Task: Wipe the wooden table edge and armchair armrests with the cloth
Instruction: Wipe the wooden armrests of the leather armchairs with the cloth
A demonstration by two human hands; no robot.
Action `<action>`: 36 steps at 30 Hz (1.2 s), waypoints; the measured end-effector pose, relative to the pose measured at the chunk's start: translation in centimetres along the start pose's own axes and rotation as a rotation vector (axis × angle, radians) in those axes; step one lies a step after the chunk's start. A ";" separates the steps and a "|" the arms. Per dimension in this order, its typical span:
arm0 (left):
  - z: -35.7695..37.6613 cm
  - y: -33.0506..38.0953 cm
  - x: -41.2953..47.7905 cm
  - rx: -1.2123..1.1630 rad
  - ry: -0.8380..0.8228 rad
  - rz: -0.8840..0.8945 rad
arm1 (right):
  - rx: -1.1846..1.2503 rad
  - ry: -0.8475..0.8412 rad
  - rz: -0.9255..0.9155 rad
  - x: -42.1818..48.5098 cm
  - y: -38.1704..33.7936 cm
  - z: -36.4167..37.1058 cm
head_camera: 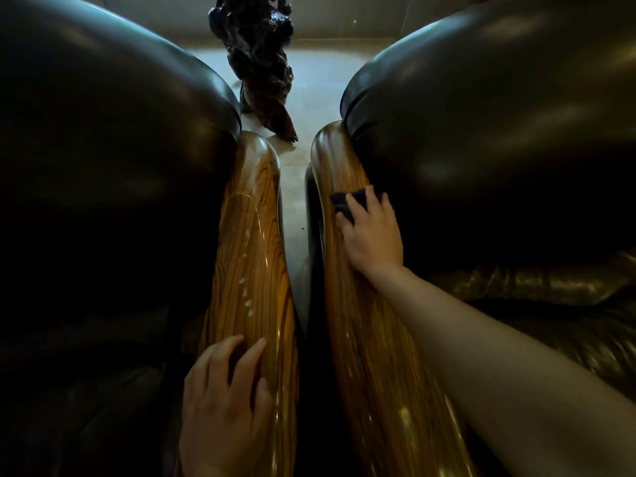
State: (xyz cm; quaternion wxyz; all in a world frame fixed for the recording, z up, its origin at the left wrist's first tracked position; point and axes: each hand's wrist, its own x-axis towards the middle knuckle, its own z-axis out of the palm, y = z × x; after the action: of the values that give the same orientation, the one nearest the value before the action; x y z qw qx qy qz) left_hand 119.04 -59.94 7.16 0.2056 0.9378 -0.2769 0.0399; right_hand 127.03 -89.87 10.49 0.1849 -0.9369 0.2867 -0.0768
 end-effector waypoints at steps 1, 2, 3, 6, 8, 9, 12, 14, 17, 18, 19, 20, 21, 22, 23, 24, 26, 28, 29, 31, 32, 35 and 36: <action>0.0 0.0 0.0 0.003 0.001 -0.007 | -0.021 -0.001 -0.082 -0.9 0.2 0.1; 0.0 0.1 -0.1 0.002 0.001 -0.013 | -0.024 -0.005 -0.171 -2.6 0.8 0.1; 0.0 0.1 -0.1 -0.006 0.003 -0.018 | -0.026 -0.017 -0.253 -5.1 1.6 0.1; -0.1 0.2 -0.1 -0.015 0.013 -0.013 | -0.032 -0.097 -0.398 -13.6 4.8 0.1; -0.1 0.2 0.0 -0.012 0.012 -0.008 | -0.023 -0.105 -0.425 -14.2 6.1 -0.3; 0.0 0.1 0.0 -0.013 0.016 -0.007 | -0.018 -0.082 -0.398 -12.8 5.9 -0.3; 0.1 0.1 0.0 -0.008 0.020 -0.006 | -0.035 0.000 -0.210 -5.6 2.2 -0.7; 0.0 0.2 0.0 -0.005 0.025 -0.007 | -0.071 0.020 -0.106 -1.6 -0.1 -0.8; -0.2 0.4 0.0 -0.005 0.027 -0.020 | -0.149 0.079 -0.196 -1.6 -1.6 -1.3; -0.2 0.4 0.0 -0.008 0.029 -0.021 | -0.099 0.067 -0.264 -2.5 -1.4 -1.7; -0.2 0.5 0.0 -0.010 0.028 -0.020 | 0.010 0.030 -0.299 -3.4 -0.7 -2.4; -0.2 0.5 -0.1 -0.009 0.025 -0.019 | 0.176 -0.023 -0.274 -4.1 0.0 -3.4; -0.2 0.4 0.0 -0.008 0.023 -0.018 | 0.325 -0.087 -0.255 -4.6 0.8 -4.2; -0.2 0.4 0.0 -0.006 0.026 -0.016 | 0.458 -0.138 -0.202 -4.9 1.6 -4.9; -0.1 0.4 0.0 -0.001 0.030 -0.010 | 0.441 -0.167 -0.169 -5.3 2.3 -5.3; -0.1 0.4 -0.1 -0.001 0.037 -0.005 | 0.330 -0.179 -0.148 -5.9 3.0 -5.1; 0.0 0.5 -0.2 -0.011 0.062 0.000 | 0.078 -0.134 -0.270 -8.3 3.5 -3.8; 0.0 0.4 -0.1 -0.002 0.077 0.011 | -0.027 -0.166 -0.527 -10.0 3.1 -2.3; 0.1 0.4 0.0 0.001 0.076 0.012 | -0.074 -0.194 -0.628 -9.8 3.1 -1.7; 0.2 0.3 0.0 0.007 0.074 0.007 | -0.121 -0.174 -0.678 -6.9 2.8 -1.4; 0.2 0.3 0.0 0.009 0.070 0.006 | -0.140 -0.147 -0.648 -5.0 2.4 -1.4; 0.0 0.4 0.2 0.003 0.055 0.000 | -0.150 -0.064 -0.443 1.7 1.0 -1.6; 0.0 0.4 0.2 0.001 0.044 -0.006 | -0.155 -0.067 -0.386 3.5 0.7 -1.5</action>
State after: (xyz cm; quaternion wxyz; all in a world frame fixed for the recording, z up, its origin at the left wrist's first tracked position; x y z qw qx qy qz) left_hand 118.99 -60.29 7.36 0.2113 0.9377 -0.2694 0.0598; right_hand 129.20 -92.80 11.69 0.1033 -0.9879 0.1005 -0.0573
